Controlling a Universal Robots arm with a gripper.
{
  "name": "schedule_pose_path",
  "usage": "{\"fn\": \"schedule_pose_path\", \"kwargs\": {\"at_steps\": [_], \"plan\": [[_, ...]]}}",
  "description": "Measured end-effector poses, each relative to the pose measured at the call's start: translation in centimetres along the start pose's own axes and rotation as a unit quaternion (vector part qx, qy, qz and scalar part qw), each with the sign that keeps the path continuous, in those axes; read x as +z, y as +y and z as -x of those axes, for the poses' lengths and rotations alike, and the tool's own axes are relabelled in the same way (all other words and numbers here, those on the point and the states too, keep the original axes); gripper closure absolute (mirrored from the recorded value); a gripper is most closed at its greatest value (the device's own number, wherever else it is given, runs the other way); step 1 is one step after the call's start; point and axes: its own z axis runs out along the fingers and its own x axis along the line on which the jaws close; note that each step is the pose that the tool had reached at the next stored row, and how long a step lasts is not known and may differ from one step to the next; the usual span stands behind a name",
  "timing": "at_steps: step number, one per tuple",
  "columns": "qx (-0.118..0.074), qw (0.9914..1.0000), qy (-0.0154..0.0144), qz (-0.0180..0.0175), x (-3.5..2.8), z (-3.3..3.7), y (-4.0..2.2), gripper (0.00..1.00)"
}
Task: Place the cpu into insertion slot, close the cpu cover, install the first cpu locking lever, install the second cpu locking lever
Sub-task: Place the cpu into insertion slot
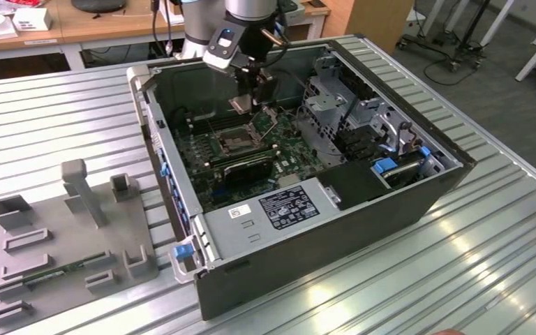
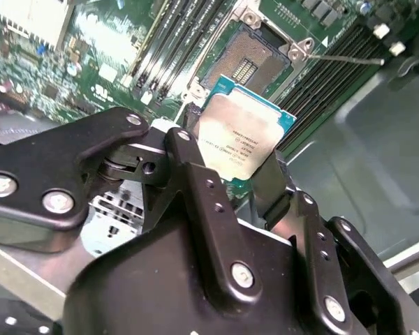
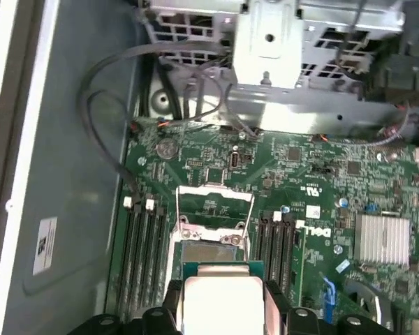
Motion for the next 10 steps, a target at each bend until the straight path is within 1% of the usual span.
{"fn": "schedule_pose_path", "kwargs": {"at_steps": [2,5,10], "plan": [[0.018,0.99984,-0.0016,0.0004,0.02,0.0,0.0,0.46],[0.039,0.99924,-0.0035,0.0007,0.04,0.0,0.0,0.46],[0.041,0.99915,-0.0037,0.0008,0.04,0.0,-0.01,0.46]]}}
